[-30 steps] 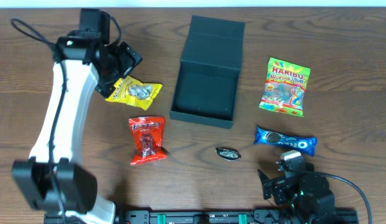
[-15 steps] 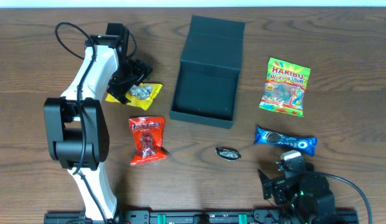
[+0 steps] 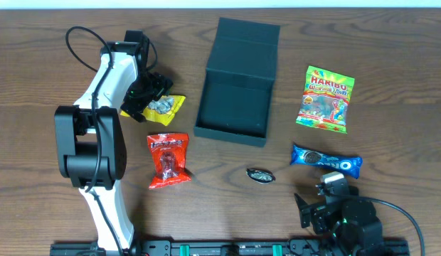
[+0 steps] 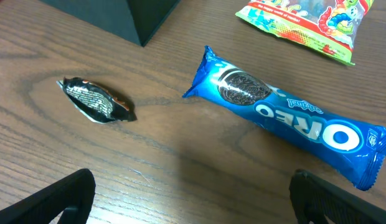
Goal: Pack container
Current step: 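Lower the left gripper and grasp the yellow HACKS bag, then lift the yellow bag and carry it over the black box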
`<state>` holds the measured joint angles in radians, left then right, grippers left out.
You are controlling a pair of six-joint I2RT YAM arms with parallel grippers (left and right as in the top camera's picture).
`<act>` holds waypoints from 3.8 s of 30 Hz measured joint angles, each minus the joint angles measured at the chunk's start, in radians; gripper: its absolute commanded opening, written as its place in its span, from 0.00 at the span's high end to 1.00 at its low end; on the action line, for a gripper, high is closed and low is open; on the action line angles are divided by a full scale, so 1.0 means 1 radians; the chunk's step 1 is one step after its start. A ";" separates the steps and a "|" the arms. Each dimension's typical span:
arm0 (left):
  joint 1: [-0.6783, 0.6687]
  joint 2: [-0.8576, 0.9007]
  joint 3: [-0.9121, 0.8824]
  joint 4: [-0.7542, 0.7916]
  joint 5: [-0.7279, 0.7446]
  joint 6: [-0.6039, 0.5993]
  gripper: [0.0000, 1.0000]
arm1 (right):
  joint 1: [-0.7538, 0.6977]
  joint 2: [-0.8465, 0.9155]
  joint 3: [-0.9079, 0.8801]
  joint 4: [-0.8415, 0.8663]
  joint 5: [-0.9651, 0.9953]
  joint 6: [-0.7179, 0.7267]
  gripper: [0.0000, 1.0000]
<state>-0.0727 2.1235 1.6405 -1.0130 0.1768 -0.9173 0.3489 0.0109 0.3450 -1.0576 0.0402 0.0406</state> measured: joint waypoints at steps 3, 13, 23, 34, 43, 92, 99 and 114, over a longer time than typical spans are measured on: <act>0.000 0.000 0.000 0.000 -0.016 0.000 0.08 | 0.000 0.000 0.000 0.000 0.000 0.000 0.01; 0.000 0.000 0.000 0.000 -0.031 -0.011 0.31 | 0.000 0.000 0.000 0.000 0.000 0.000 0.01; 0.000 0.000 -0.056 0.038 -0.050 -0.058 0.29 | 0.000 0.000 0.000 0.000 0.000 0.000 0.01; 0.000 0.000 -0.071 0.051 -0.049 -0.080 0.67 | 0.000 0.000 0.000 0.000 0.000 0.000 0.01; 0.000 -0.025 -0.067 0.028 -0.046 -0.079 0.94 | 0.000 0.000 0.000 0.000 0.000 0.000 0.01; -0.635 0.019 0.604 -0.219 -0.166 0.575 0.94 | 0.000 0.000 0.000 0.000 0.000 0.000 0.01; -0.613 0.131 0.604 -0.217 -0.110 0.608 0.94 | 0.000 0.000 0.000 0.000 0.000 0.000 0.01; -0.608 0.272 0.604 -0.217 -0.056 0.623 0.94 | 0.000 0.000 0.000 0.000 0.000 0.000 0.01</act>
<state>-0.6807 2.3955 2.2448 -1.2304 0.1207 -0.2947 0.3489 0.0113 0.3450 -1.0580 0.0402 0.0406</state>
